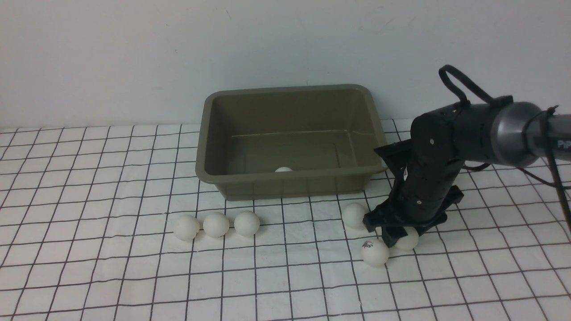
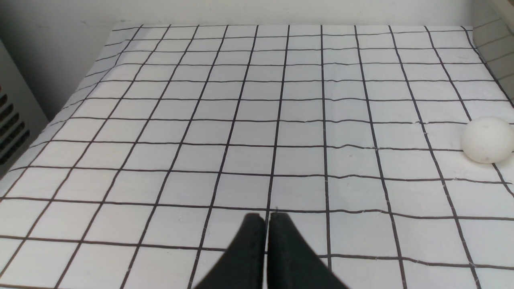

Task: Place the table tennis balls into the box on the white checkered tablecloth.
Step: 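Reach for and grasp a ping pong ball on the table, then release the ping pong ball into the bin and lift the gripper away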

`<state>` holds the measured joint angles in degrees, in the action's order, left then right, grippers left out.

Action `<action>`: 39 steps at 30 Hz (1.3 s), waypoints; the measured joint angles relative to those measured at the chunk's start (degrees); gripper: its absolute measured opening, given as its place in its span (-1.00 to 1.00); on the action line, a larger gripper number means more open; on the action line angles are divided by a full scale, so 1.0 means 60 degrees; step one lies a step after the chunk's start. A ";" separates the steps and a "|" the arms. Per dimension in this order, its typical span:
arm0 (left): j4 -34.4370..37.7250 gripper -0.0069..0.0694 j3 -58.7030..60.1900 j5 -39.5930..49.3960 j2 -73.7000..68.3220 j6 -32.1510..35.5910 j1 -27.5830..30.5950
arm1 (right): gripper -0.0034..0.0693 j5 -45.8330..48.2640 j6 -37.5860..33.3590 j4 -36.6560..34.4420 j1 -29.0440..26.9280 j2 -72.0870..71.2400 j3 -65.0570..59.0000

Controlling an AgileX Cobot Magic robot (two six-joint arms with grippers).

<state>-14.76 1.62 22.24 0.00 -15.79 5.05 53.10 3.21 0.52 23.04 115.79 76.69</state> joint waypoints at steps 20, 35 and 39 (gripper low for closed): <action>0.0000 -0.83 0.0000 0.0000 0.0000 0.0000 0.0000 | 0.08 0.1290 -0.0535 -0.0022 0.0008 -0.1216 0.3279; 0.0000 -0.83 0.0000 0.0000 0.0000 0.0000 0.0000 | 0.34 0.2497 -0.1988 -0.1636 0.0008 0.2540 0.7653; 0.0000 -0.83 0.0000 0.0000 0.0000 0.0000 0.0000 | 0.38 0.2972 -0.1996 -0.1522 0.0008 0.2571 0.8157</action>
<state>-14.76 1.62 22.24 0.00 -15.79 5.05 70.93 -8.77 -8.62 23.08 131.21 125.63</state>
